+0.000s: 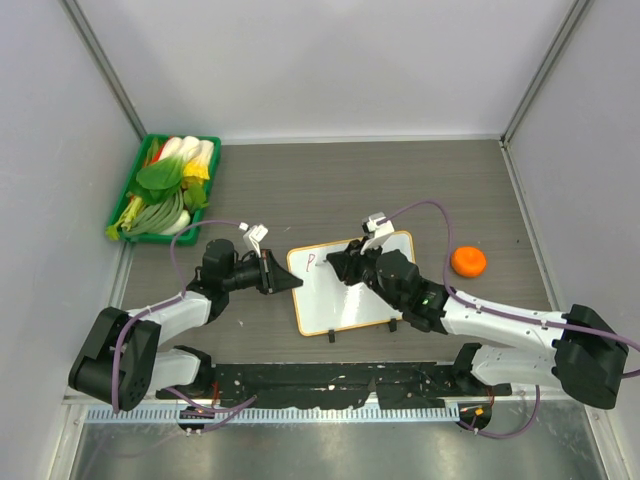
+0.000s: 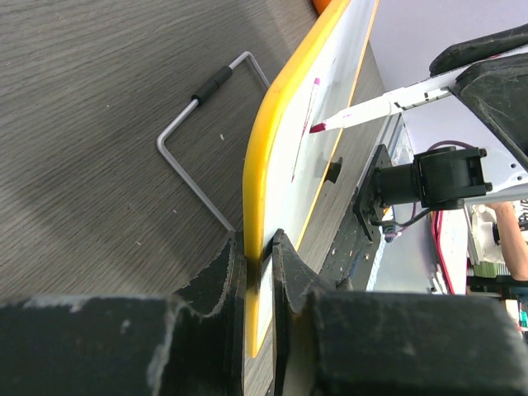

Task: Write a sentence on the whiteboard
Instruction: Write on the whiteboard at the whiteboard stand.

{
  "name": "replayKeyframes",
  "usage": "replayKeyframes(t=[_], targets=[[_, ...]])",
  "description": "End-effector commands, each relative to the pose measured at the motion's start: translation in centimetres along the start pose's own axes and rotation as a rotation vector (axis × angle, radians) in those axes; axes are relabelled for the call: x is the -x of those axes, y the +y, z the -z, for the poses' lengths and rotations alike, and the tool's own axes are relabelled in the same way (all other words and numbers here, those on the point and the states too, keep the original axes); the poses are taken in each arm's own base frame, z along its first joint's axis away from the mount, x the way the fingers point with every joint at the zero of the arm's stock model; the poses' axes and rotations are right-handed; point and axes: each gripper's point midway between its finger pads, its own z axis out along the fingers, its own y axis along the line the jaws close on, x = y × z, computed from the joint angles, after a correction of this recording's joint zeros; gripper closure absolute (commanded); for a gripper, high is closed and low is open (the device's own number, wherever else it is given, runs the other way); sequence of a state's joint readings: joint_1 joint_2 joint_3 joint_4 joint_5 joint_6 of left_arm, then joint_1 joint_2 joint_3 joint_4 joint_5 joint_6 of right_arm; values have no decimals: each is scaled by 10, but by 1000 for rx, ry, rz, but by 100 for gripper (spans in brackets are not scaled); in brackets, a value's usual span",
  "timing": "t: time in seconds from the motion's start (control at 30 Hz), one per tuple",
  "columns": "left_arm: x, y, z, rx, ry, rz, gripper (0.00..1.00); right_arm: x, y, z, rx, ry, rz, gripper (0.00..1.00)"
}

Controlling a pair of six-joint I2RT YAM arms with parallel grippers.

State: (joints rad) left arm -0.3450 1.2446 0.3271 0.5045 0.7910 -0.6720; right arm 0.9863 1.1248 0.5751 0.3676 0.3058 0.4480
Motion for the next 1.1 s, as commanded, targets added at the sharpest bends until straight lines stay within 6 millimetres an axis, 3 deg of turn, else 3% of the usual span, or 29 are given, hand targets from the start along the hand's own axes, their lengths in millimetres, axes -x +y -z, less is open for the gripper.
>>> replayKeyframes(t=[0.0, 0.47, 1.07], targets=[[-5, 25, -1, 106, 4, -9, 100, 16, 3, -4, -18, -38, -13, 99], [-5, 25, -1, 104, 4, -10, 100, 25, -4, -1, -50, -89, -37, 99], [-5, 25, -1, 104, 5, -11, 100, -4, -3, -3, -27, 19, -13, 99]])
